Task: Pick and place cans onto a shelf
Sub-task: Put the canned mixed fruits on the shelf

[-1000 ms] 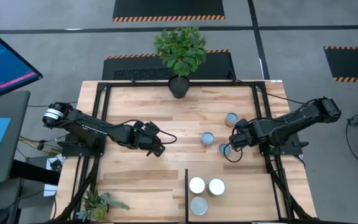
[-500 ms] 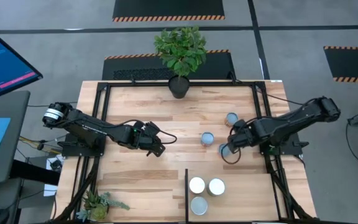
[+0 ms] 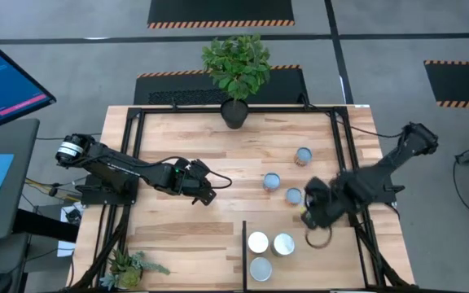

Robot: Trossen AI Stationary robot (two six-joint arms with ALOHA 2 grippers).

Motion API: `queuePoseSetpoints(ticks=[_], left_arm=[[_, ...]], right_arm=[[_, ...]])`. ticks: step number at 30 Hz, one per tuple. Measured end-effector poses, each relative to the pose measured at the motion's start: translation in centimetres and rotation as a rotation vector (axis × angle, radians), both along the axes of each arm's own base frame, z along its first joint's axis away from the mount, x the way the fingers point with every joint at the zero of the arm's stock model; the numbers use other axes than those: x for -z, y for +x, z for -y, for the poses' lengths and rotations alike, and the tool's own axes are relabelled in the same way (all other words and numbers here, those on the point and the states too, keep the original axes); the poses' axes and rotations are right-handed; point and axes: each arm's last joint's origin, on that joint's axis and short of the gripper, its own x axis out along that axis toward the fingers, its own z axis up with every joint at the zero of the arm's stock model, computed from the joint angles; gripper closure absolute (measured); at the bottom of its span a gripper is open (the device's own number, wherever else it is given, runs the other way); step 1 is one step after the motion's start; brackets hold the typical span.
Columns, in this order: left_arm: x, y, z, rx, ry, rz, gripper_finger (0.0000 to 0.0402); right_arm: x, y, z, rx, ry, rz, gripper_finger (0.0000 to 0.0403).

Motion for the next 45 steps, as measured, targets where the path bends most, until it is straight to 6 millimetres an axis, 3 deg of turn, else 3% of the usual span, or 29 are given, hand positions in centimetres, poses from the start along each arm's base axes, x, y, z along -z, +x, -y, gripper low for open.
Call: queuePoseSetpoints(ticks=[4, 9, 15, 20, 27, 36, 45], left_arm=[[0.0, 0.0, 0.0, 0.004, 0.002, -0.002, 0.0402], [0.0, 0.0, 0.0, 0.021, 0.012, -0.012, 0.0401], [0.0, 0.0, -0.1, 0.012, 0.034, -0.007, 0.0401], [0.0, 0.0, -0.1, 0.01, 0.037, -0.006, 0.0401], [0.0, 0.0, -0.1, 0.024, 0.04, -0.012, 0.0401], [0.0, 0.0, -0.1, 0.025, 0.037, -0.012, 0.0401], [0.0, 0.0, -0.1, 0.026, 0.037, -0.012, 0.0401]], right_arm=[[1.1, -0.8, -3.2, 0.004, 0.015, -0.038, 0.0399], [1.1, -0.6, -6.6, -0.01, -0.034, -0.1, 0.04], [0.5, 1.7, -9.9, -0.17, -0.2, -0.177, 0.04], [1.2, 3.6, -12.1, -0.278, -0.264, -0.2, 0.04], [1.8, 5.1, -13.8, -0.28, -0.259, -0.205, 0.0399], [2.0, 5.3, -14.5, -0.254, -0.212, -0.215, 0.0397], [2.0, 5.3, -14.6, -0.262, -0.207, -0.218, 0.0351]])
